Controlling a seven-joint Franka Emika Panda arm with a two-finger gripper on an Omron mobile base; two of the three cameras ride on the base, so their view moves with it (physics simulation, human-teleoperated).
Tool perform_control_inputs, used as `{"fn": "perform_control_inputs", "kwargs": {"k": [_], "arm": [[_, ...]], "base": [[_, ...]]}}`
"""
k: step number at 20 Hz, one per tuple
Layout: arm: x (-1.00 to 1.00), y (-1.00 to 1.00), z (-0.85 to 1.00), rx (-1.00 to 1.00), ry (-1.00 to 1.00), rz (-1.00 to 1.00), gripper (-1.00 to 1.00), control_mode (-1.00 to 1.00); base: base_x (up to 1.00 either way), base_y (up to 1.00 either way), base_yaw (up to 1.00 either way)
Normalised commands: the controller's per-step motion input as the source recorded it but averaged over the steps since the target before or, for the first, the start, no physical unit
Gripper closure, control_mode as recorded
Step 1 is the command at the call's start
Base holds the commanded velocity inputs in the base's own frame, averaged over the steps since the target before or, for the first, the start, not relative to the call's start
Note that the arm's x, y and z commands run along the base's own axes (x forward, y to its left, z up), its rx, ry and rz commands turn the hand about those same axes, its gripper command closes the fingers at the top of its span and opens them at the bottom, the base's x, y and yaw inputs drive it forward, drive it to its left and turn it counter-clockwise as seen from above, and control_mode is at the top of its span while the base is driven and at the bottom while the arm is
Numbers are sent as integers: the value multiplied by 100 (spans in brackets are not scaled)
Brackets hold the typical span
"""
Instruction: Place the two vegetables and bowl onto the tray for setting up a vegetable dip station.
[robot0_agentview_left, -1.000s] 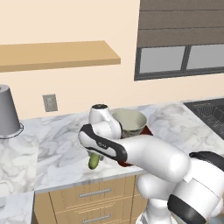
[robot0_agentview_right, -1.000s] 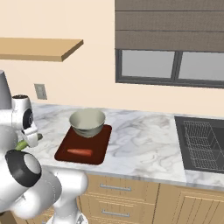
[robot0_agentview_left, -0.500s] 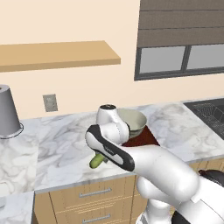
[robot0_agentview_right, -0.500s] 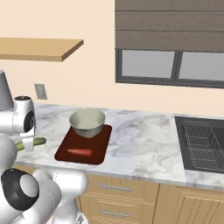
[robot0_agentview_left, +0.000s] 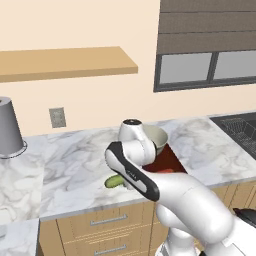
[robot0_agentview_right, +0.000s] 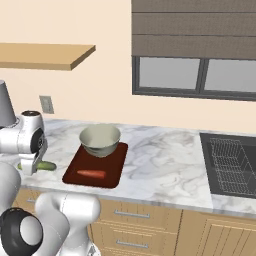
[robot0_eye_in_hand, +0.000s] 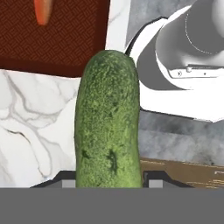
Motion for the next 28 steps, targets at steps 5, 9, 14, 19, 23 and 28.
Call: {"fn": "perform_control_inputs", "kwargs": {"k": [5,9,14,19,23,28], "arm": [[0,-27,0,-3,2,-13,100,-100],[1,-30,0,-4,0,-2,100,-100],[0,-29,-4,-5,0,0,100,-100],[6,-29,-9,-4,0,0,100,-100],[11,-29,-13,-6,0,-1,100,-100],[9,-31,-13,-2,0,0,100,-100]], "base": [[0,0,0],[0,0,0],[0,0,0],[0,0,0],[0,0,0],[0,0,0]]}}
